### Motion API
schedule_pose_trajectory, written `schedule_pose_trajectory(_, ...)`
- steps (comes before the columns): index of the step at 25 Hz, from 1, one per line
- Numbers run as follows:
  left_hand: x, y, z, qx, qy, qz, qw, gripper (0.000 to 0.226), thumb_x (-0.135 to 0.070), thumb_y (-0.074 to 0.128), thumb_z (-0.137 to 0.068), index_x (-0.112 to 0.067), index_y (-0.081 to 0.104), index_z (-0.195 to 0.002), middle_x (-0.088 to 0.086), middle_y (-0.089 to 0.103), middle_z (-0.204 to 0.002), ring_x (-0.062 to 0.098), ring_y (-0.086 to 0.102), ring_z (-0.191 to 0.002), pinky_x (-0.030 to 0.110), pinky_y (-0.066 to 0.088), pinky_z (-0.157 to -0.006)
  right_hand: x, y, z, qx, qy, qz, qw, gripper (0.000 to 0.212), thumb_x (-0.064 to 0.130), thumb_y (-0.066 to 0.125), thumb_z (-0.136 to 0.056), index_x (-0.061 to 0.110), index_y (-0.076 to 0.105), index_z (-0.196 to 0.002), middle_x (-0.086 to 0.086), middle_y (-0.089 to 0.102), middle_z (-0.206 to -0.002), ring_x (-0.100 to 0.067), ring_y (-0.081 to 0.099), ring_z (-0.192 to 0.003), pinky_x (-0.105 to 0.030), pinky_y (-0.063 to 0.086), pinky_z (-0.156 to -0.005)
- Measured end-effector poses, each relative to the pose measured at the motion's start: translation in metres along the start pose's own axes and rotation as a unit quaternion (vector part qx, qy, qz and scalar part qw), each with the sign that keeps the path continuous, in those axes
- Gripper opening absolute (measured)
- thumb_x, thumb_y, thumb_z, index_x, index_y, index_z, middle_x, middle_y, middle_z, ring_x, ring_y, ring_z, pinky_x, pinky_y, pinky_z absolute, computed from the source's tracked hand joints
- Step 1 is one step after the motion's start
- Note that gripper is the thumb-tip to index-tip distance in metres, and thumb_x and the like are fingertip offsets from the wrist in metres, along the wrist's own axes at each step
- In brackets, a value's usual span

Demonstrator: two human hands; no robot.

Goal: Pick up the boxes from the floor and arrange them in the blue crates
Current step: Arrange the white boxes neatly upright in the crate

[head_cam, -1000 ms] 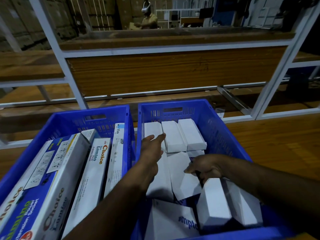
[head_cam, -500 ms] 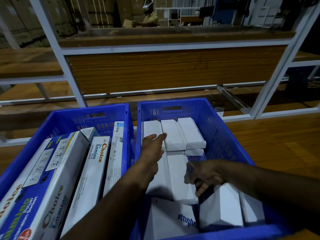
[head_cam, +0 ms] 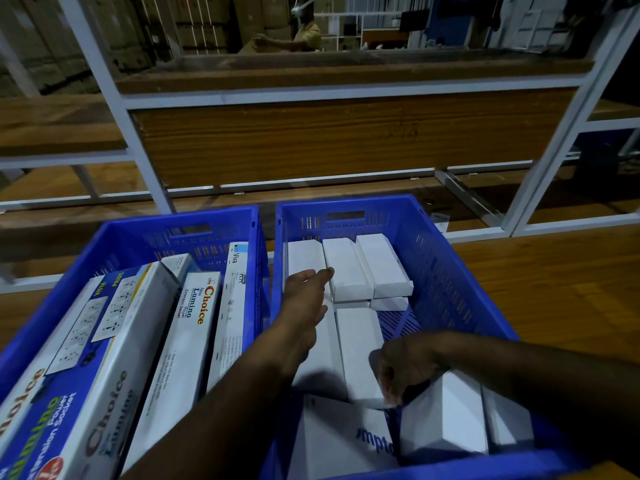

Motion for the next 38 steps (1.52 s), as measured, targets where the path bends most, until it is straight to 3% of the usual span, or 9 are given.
schedule_pose_trajectory(4,0.006,-0.002,-0.002,-0.002,-0.022,-0.013,1.0,0.049,-0.031,0.069,-0.093,-0.015,0.053,-0.136,0.007,0.055,-0.139,0.025,0.055,-0.128,0.048,0.044,-0.11,-0.002,-0.002,-0.001,-0.006,-0.015,-0.014,1.0,0.027,0.009,0.067,-0.091,0.001,0.07,-0.117,-0.013,0.068,-0.122,-0.011,0.056,-0.097,-0.032,0.05,-0.094)
schedule_pose_trajectory(8,0.015,-0.003,-0.002,-0.003,-0.061,-0.021,0.998,0.053,-0.032,0.071,-0.092,-0.012,0.052,-0.138,0.006,0.056,-0.142,0.021,0.054,-0.131,0.052,0.041,-0.109,-0.006,-0.006,0.001,-0.026,-0.036,-0.049,0.998,0.026,0.012,0.065,-0.093,0.004,0.07,-0.117,-0.006,0.07,-0.118,-0.007,0.058,-0.096,-0.021,0.049,-0.084)
schedule_pose_trajectory(12,0.018,-0.002,0.001,0.012,-0.081,-0.026,0.996,0.055,-0.033,0.072,-0.091,-0.012,0.053,-0.138,0.006,0.057,-0.143,0.019,0.053,-0.133,0.051,0.041,-0.107,-0.008,-0.007,0.005,-0.038,-0.038,-0.061,0.997,0.026,0.016,0.065,-0.093,0.006,0.071,-0.116,-0.002,0.071,-0.111,-0.009,0.059,-0.095,-0.029,0.05,-0.09)
schedule_pose_trajectory(15,0.017,0.0,0.002,0.026,-0.078,-0.024,0.996,0.049,-0.034,0.072,-0.091,-0.012,0.057,-0.132,0.008,0.06,-0.138,0.02,0.056,-0.128,0.044,0.051,-0.096,-0.008,-0.019,0.014,-0.047,-0.02,-0.116,0.992,0.025,0.016,0.06,-0.095,0.002,0.07,-0.113,-0.007,0.071,-0.103,-0.012,0.06,-0.082,-0.029,0.053,-0.081)
schedule_pose_trajectory(19,0.013,0.013,0.005,0.081,-0.052,-0.039,0.995,0.035,-0.036,0.07,-0.093,-0.009,0.065,-0.115,0.008,0.068,-0.112,0.019,0.064,-0.094,0.033,0.06,-0.071,-0.009,-0.043,0.054,-0.062,0.031,0.017,0.997,0.047,0.054,0.05,-0.096,0.009,0.062,-0.087,-0.004,0.06,-0.082,-0.014,0.049,-0.069,-0.026,0.039,-0.062)
schedule_pose_trajectory(22,0.016,0.024,0.009,0.118,-0.039,-0.097,0.988,0.026,-0.04,0.068,-0.094,-0.015,0.067,-0.1,0.002,0.072,-0.096,0.019,0.067,-0.081,0.047,0.055,-0.098,-0.011,-0.032,0.085,-0.015,0.073,0.095,0.993,0.063,0.073,0.041,-0.09,0.012,0.055,-0.083,-0.005,0.053,-0.078,-0.017,0.046,-0.067,-0.03,0.036,-0.061)
schedule_pose_trajectory(24,0.016,0.03,0.011,0.137,-0.024,-0.12,0.983,0.026,-0.042,0.068,-0.093,-0.017,0.067,-0.092,0.0,0.072,-0.087,0.019,0.067,-0.081,0.052,0.051,-0.104,-0.005,-0.021,0.097,-0.005,0.066,0.106,0.992,0.069,0.075,0.041,-0.088,0.008,0.056,-0.082,-0.007,0.054,-0.075,-0.018,0.048,-0.065,-0.031,0.036,-0.059)
schedule_pose_trajectory(32,0.013,0.033,0.011,0.151,0.007,-0.121,0.981,0.026,-0.041,0.069,-0.093,-0.016,0.069,-0.093,-0.001,0.073,-0.085,0.02,0.068,-0.087,0.051,0.051,-0.104,0.026,-0.007,0.102,-0.053,0.038,0.114,0.991,0.069,0.076,0.042,-0.087,0.02,0.061,-0.121,-0.002,0.067,-0.113,-0.02,0.061,-0.1,-0.034,0.046,-0.076)
schedule_pose_trajectory(38,0.015,0.032,0.009,0.15,0.005,-0.12,0.981,0.027,-0.042,0.068,-0.092,-0.015,0.068,-0.094,0.001,0.073,-0.085,0.02,0.068,-0.086,0.052,0.051,-0.104,0.016,-0.009,0.099,-0.064,0.062,0.06,0.994,0.053,0.05,0.065,-0.085,0.017,0.059,-0.126,-0.005,0.064,-0.123,-0.026,0.064,-0.108,-0.038,0.054,-0.083)
Point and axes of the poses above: each hand's wrist, its own z-axis away from the middle knuckle, its own y-axis out of the palm, x = y × z, the point moved 9 cm from there along -z, towards the middle knuckle
